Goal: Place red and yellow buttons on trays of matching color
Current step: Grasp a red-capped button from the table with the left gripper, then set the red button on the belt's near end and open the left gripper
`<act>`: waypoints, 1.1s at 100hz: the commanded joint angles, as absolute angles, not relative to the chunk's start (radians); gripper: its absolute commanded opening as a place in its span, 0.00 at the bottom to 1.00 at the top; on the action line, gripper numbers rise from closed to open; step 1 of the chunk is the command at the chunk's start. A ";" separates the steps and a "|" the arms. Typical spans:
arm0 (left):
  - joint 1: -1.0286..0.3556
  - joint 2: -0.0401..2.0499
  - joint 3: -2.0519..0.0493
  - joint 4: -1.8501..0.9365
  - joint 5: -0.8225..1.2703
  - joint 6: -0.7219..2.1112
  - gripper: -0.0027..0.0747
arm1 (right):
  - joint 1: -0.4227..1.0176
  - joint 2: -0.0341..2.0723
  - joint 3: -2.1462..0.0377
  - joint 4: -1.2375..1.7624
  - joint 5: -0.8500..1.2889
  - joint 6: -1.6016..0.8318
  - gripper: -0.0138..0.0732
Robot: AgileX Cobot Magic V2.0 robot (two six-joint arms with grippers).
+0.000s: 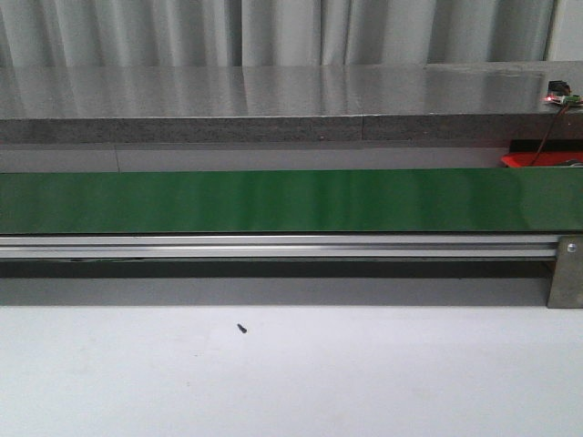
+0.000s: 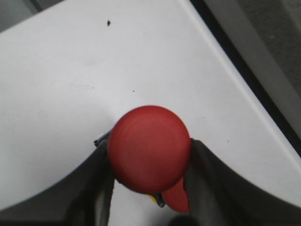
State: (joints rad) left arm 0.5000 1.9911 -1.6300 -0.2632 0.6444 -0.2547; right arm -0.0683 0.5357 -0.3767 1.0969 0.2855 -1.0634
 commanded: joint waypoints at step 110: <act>0.299 1.745 -1.418 -0.294 0.741 0.000 0.37 | -0.066 0.536 -0.401 1.141 0.248 -1.075 0.09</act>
